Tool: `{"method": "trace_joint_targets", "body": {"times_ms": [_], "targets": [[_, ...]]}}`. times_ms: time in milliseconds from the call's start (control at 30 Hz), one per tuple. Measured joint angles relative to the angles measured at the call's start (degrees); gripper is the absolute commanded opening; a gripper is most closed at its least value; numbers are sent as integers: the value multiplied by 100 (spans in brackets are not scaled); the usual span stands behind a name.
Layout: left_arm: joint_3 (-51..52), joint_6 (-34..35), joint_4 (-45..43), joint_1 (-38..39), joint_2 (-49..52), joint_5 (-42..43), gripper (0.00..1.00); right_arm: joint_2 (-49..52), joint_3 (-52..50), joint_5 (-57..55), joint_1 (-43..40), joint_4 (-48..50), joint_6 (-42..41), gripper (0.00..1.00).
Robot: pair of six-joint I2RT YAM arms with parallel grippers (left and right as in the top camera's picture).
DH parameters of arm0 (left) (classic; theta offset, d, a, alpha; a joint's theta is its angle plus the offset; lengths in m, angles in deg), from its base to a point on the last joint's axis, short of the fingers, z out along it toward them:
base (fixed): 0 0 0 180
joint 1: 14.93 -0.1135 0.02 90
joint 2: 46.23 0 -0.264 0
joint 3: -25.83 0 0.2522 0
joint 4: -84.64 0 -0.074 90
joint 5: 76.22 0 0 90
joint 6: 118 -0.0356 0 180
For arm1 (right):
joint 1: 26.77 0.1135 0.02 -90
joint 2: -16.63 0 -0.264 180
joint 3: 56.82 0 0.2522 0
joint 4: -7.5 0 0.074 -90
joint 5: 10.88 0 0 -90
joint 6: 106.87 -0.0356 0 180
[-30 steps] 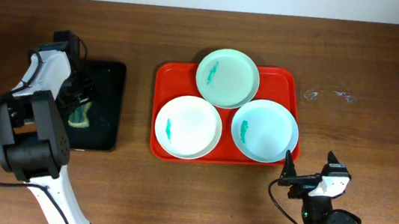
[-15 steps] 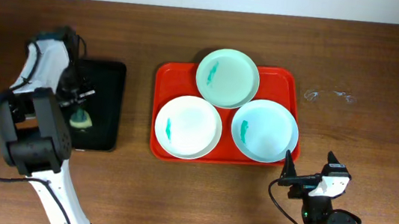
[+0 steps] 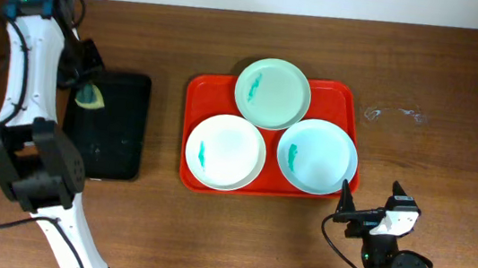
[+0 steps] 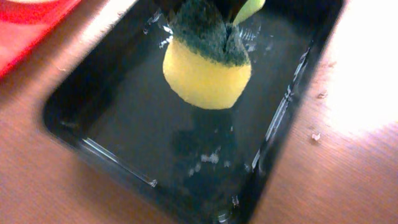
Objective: Clean dirty plates on tray and stack at the side
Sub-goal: 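Lift the sponge with the left gripper and carry it toward the front-left plate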
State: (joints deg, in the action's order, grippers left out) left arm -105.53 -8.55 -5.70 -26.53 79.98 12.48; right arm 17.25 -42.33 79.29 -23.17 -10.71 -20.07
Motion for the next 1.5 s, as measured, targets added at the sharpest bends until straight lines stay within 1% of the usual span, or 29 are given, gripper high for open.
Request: {"method": "trace_joint_targets", "body": {"times_ms": [33, 67, 167, 233, 333, 433, 533, 600, 667, 700, 800, 867, 1000, 1100, 1133, 1200, 1233, 1267, 1300, 1333, 1367, 1400, 1433, 1500], "targets": [[334, -20, -192, 0, 0, 33, 0, 2, 0, 2, 0, 0, 0, 98], [909, -22, -376, 0, 59, 96, 0, 2, 0, 2, 0, 0, 0, 99], [1167, -46, -361, 0, 127, 273, 0, 0, 0, 2, 0, 0, 0, 98], [979, -111, -125, 0, 129, 417, 0, 0, 0, 2, 0, 0, 0, 99], [319, -195, 341, 20, 20, 525, 0, 2, 0, 2, 0, 0, -2, 99], [-44, -249, 518, 149, -557, 553, 0, 0, 0, 2, 0, 0, 7, 99], [-179, -262, 743, 603, -1381, 564, 0, 2, 0, 2, 0, 0, 2, 99], [-216, -278, 901, 1034, -1746, 592, 0, 0, 0, 2, 0, 0, 0, 99], [-70, -280, 841, 1471, -1871, 693, 0, 2, 0, 2, 0, 0, 0, 99], [114, -280, 752, 1672, -1875, 785, 0, 0, 0, 2, 0, 0, 2, 99], [973, -240, 57, 2295, -1773, 1095, 0, 2, 0, 2, 0, 0, 2, 99], [1517, -96, -490, 2688, -1672, 1200, 0, 2, 0, 2, 0, 0, 4, 99], [2739, 684, -1875, 3644, -1580, 1174, 0, 2, 0, 2, 0, 0, 2, 99], [3257, 1082, -2671, 3906, -1582, 1110, 0, 2, 0, 2, 0, 0, -2, 99], [3569, 1274, -2973, 4000, -1578, 1071, 0, 2, 0, 2, 0, 0, 0, 98], [3834, 1427, -3211, 4072, -1578, 1027, 0, 0, 0, 2, 0, 0, 2, 99], [3965, 1484, -3375, 4092, -1578, 1010, 6, 2, 0, 2, 0, 0, 0, 99], [4054, 1523, -3497, 4103, -1578, 999, 24, 2, 0, 2, 0, 0, -2, 99], [4168, 1587, -3659, 4122, -1578, 979, 48, 0, 0, 2, 0, 0, 0, 99], [4242, 1604, -3748, 4133, -1578, 962, 68, 2, 0, 2, 0, 0, 0, 98], [4280, 1609, -3790, 4140, -1578, 957, 80, 0, 0, 2, 0, 0, 2, 99], [4315, 1648, -3853, 4144, -1578, 944, 82, 2, 0, 2, 0, 0, 0, 99], [4325, 1661, -3888, 4144, -1578, 938, 89, 2, 0, 2, 0, 0, 0, 99], [4301, 1644, -3875, 4135, -1578, 922, 92, 2, 0, 2, 0, 0, -2, 98]]}}
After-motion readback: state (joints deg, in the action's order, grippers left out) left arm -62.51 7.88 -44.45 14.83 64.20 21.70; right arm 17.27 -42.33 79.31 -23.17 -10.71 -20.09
